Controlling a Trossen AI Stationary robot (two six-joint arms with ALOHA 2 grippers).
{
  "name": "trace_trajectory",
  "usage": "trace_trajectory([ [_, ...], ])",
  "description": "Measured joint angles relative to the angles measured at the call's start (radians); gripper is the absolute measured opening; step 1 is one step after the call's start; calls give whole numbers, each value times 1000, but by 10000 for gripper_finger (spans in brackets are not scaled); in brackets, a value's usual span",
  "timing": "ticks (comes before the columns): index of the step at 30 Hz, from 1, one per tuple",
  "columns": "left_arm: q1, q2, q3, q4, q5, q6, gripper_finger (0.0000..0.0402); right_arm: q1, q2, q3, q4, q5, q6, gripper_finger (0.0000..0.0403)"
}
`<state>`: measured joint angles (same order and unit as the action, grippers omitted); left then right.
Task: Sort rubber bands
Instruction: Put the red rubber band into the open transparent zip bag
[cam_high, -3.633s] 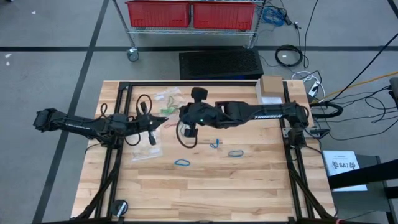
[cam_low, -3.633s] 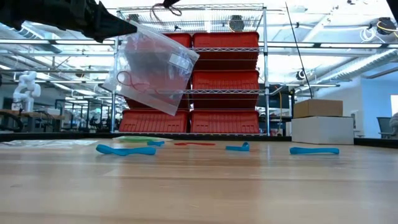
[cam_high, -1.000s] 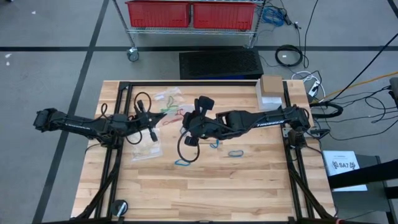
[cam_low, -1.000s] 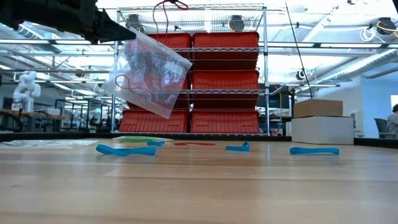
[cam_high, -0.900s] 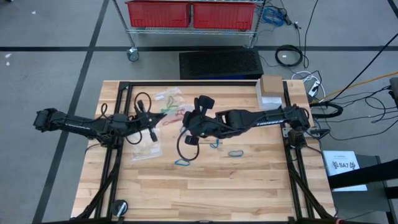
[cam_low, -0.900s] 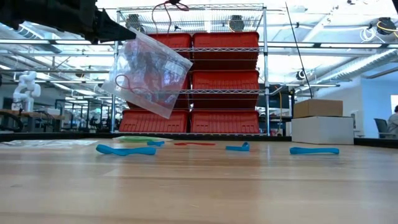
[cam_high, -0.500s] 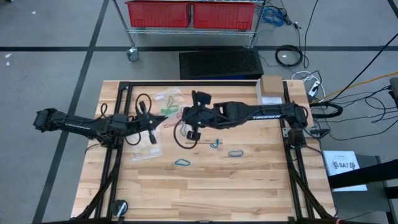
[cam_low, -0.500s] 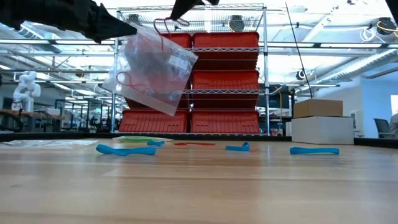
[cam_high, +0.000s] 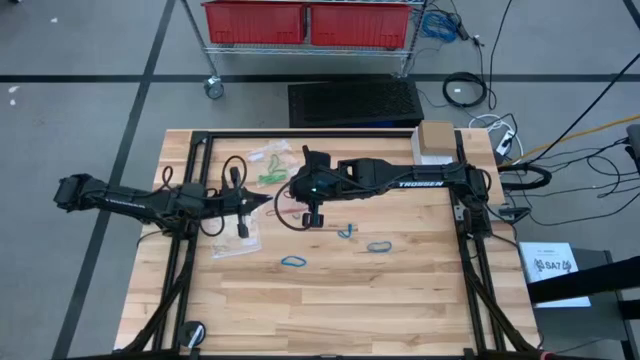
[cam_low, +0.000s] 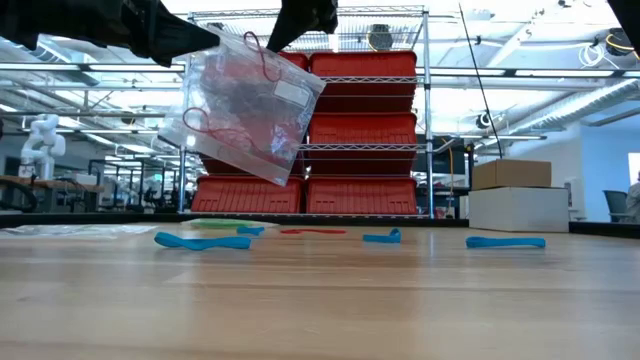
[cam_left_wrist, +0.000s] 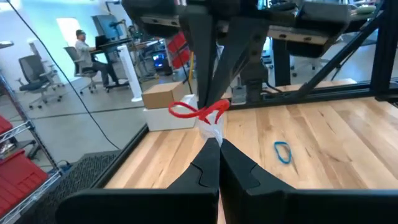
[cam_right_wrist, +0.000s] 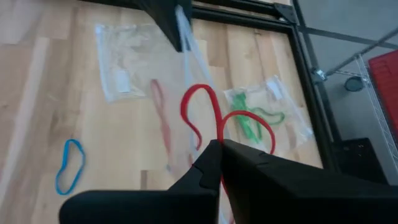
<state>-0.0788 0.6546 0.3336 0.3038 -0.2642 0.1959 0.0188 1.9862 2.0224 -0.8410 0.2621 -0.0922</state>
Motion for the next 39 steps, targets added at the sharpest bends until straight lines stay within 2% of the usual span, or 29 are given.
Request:
trace_trajectory([
  [17,0,79,20,24,24,-5,0,-9,74,0,24,-95,-29,3],
  [20,0,88,24,20,24,-5,0,-9,74,0,26,-93,-33,24],
  [31,0,89,24,22,15,-5,0,26,11,0,31,-105,-25,143],
  [39,0,89,23,-3,-54,-5,0,48,-68,0,35,-51,-25,171],
])
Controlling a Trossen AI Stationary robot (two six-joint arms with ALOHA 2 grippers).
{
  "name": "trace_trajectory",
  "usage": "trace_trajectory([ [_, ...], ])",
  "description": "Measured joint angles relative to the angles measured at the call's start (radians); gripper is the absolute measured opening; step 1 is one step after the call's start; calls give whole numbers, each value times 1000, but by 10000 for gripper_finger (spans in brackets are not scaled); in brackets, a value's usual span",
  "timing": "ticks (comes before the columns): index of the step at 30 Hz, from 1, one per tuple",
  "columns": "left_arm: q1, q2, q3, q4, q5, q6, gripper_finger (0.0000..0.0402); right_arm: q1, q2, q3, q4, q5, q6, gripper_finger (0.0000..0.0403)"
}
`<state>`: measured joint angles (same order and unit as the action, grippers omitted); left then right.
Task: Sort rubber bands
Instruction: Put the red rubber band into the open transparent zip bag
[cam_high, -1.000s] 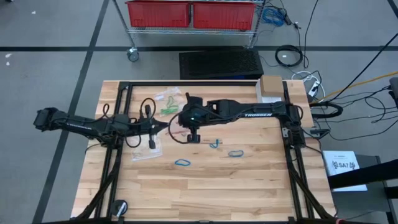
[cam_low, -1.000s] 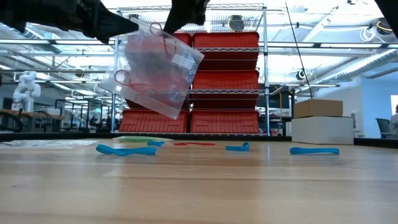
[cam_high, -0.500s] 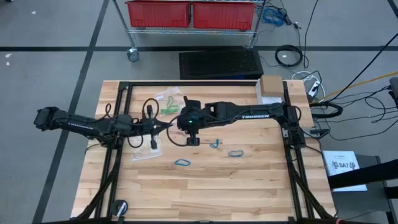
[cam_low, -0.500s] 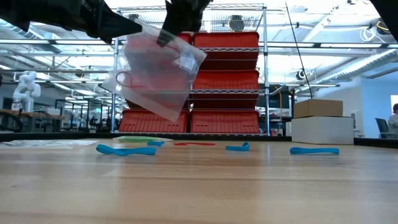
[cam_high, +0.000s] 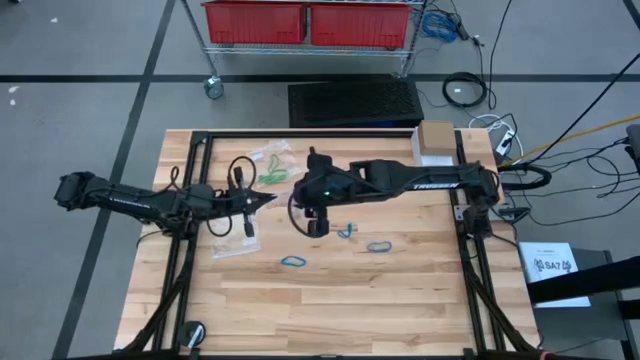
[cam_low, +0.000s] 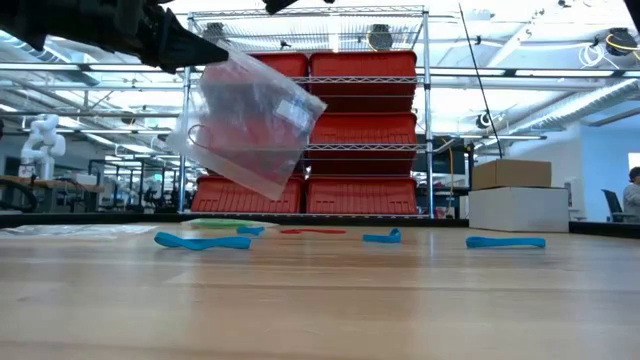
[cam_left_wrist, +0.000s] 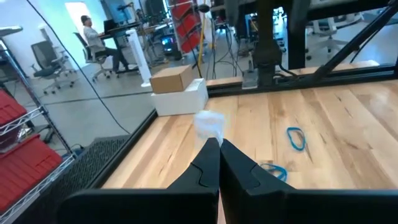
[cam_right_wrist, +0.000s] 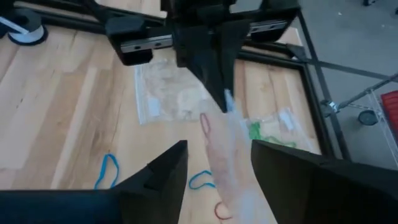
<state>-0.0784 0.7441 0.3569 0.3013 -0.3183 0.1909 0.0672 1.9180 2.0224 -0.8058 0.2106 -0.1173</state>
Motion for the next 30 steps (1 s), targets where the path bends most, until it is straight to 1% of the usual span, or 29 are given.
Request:
trace_trajectory([
  [4,0,-1,0,3,-7,8,0,1,-26,0,-41,7,0,171],
  [8,0,-23,0,-4,-54,8,0,-18,-28,-3,-187,-4,28,171],
  [11,0,-65,0,-53,-72,3,0,-46,-29,-65,-235,-50,57,171],
  [14,0,-123,-2,-105,-98,-2,0,-83,-37,-175,-216,-107,86,171],
  [19,0,-230,-29,-136,-103,-20,0,-148,-73,-432,58,-116,120,171],
  [23,0,-282,-35,-165,-103,-22,0,-199,-63,-605,327,-105,249,171],
  [26,0,-297,-35,-174,-104,-27,0,-223,-33,-684,477,-106,357,171],
  [30,0,-299,-35,-181,-106,-27,0,-219,24,-701,565,-107,363,161],
])
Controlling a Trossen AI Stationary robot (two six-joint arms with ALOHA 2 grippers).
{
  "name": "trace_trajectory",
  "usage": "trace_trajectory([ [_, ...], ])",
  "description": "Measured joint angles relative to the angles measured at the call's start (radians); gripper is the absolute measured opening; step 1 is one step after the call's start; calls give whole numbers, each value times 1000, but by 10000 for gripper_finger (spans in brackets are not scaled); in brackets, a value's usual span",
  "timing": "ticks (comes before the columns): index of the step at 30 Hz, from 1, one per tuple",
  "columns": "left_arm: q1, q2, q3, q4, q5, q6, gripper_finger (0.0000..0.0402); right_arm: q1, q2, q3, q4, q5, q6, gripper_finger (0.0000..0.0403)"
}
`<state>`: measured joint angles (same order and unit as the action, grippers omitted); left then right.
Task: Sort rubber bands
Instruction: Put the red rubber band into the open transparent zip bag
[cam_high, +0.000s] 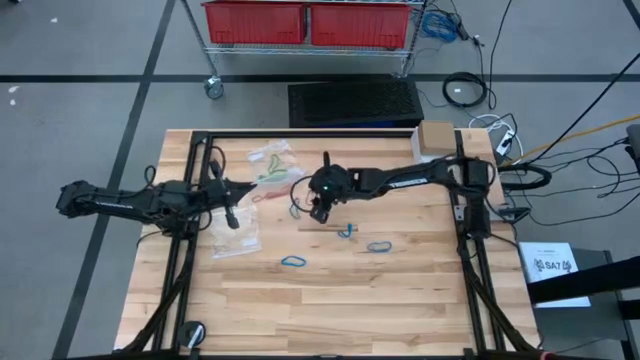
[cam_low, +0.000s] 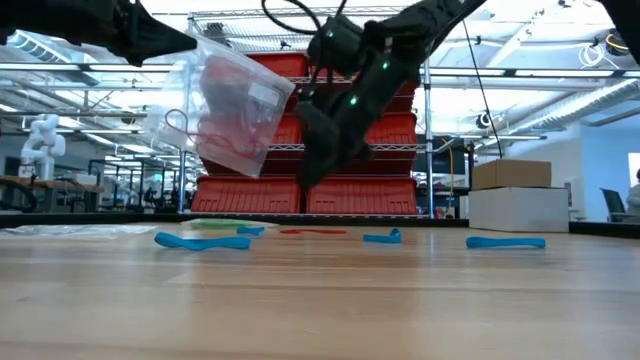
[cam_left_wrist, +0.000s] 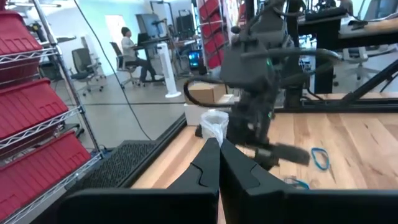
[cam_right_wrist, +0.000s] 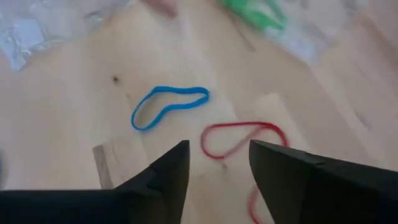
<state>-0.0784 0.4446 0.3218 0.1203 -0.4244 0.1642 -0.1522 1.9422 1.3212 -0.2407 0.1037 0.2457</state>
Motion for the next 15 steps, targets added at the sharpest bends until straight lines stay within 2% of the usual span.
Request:
trace_trajectory([
  [8,0,0,0,-8,-1,0,0,27,85,1,68,-4,-170,96],
  [15,0,0,0,-9,-2,0,0,21,122,3,111,0,-221,100],
])
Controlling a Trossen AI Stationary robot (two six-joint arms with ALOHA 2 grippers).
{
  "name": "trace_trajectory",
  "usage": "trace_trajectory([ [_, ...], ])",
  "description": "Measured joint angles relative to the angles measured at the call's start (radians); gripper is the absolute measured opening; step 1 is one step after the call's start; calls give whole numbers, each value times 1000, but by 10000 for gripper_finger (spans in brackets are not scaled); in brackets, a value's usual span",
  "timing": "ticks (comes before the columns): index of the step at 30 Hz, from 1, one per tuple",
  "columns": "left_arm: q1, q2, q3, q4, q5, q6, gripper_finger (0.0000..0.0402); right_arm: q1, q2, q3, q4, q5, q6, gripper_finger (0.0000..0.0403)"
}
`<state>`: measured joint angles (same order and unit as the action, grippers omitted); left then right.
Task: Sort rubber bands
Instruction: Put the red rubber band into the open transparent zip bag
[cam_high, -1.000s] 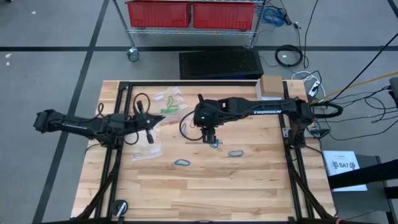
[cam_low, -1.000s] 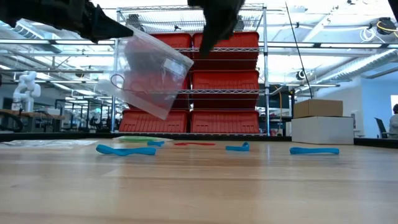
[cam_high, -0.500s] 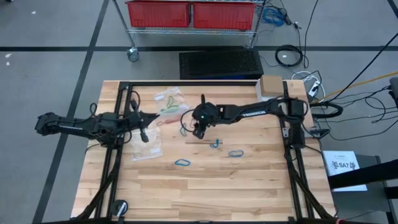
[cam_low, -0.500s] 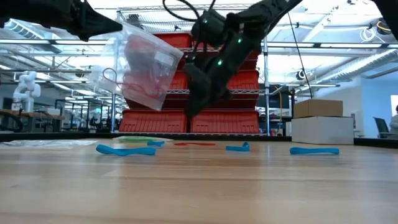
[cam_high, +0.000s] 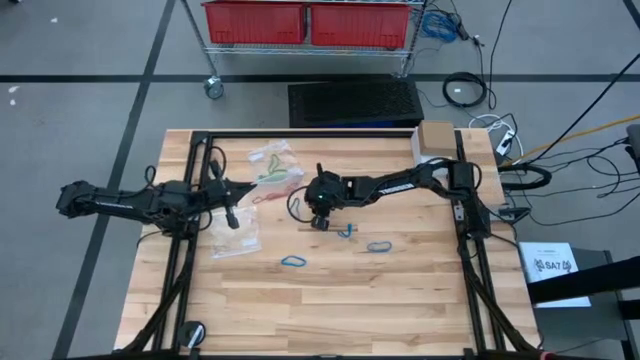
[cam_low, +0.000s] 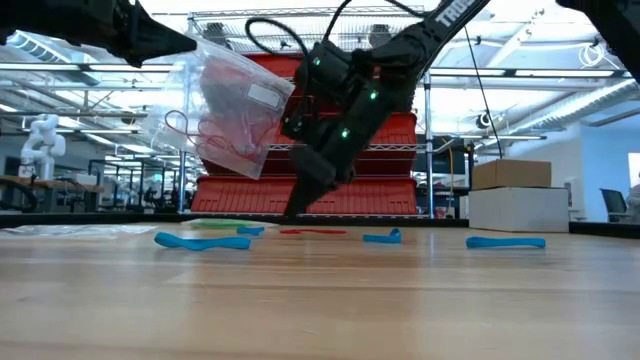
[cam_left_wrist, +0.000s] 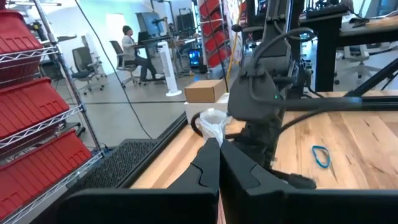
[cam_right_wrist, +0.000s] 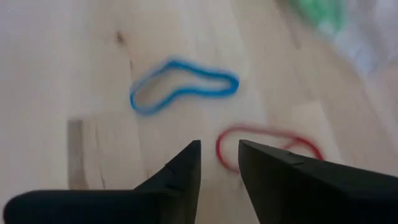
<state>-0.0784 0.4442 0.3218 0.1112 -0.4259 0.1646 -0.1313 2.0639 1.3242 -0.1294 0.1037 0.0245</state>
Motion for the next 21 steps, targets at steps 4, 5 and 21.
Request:
trace_trajectory([
  [4,0,0,0,-1,0,0,0,0,31,1,-3,0,-7,107],
  [5,0,0,0,-1,0,0,0,0,38,1,2,0,-6,107],
  [21,0,0,0,-9,0,6,0,-25,54,7,-20,-37,11,6],
])
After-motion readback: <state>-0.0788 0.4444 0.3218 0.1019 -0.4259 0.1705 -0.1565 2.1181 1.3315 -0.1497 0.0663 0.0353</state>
